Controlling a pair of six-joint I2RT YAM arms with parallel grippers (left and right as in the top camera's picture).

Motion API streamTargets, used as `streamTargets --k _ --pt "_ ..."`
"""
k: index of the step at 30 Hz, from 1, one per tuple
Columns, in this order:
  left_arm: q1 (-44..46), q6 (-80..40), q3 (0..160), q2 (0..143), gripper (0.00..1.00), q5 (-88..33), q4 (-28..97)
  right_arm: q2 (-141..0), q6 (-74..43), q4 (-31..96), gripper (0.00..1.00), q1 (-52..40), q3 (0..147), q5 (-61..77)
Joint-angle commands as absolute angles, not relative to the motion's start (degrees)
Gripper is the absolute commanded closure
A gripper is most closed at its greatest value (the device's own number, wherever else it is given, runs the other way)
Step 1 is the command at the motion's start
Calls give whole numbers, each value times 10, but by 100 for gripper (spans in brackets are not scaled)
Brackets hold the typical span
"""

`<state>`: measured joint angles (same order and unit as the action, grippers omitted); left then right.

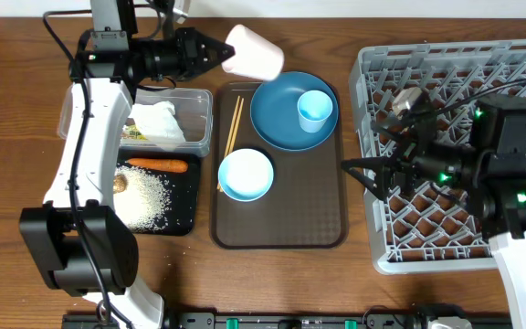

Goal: Sort waste into correct bins and load items into the dishwasher rack
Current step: 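Grasp the pink cup on the teal plate with the left gripper and lift, then move the right gripper left toward the pink cup held by the left gripper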

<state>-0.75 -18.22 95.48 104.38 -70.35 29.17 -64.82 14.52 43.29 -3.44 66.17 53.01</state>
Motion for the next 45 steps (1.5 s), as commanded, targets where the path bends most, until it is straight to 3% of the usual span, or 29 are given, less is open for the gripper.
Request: streamTargets --k 1,17,29,39,45 --pt "5 -185 959 1048 94 -821 281 -676 188 418 1 -30 670 606" --pt "67 -185 959 1048 94 -840 281 -777 234 277 1 -31 670 731" --pt "87 -185 959 1048 94 -862 281 -803 232 173 2 -59 670 727" --pt "94 -185 959 1048 94 -861 281 -805 173 100 1 -107 670 640" --pt "94 -185 959 1048 94 -861 281 -808 170 80 18 -117 670 640"
